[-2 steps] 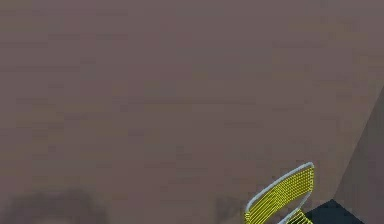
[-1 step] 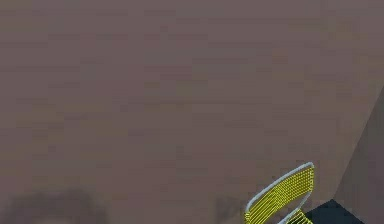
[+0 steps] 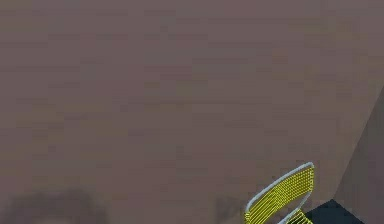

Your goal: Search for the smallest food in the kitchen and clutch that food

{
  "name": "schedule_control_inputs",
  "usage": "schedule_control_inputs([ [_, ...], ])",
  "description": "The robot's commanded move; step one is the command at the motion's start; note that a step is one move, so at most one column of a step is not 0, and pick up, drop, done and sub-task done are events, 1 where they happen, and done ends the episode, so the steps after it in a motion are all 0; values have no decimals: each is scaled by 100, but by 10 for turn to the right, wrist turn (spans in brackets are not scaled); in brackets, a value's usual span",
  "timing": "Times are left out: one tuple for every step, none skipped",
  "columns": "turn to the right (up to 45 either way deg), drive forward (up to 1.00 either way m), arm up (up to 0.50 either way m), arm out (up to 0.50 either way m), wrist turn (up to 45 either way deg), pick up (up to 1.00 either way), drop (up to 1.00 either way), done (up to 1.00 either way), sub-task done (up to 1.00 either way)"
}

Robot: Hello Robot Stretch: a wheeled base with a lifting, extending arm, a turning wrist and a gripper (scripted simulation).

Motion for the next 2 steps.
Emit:
schedule_control_inputs([
  [0,0,10,0,0,0,0,0,0],
  [0,0,0,0,0,0,0,100,0],
])
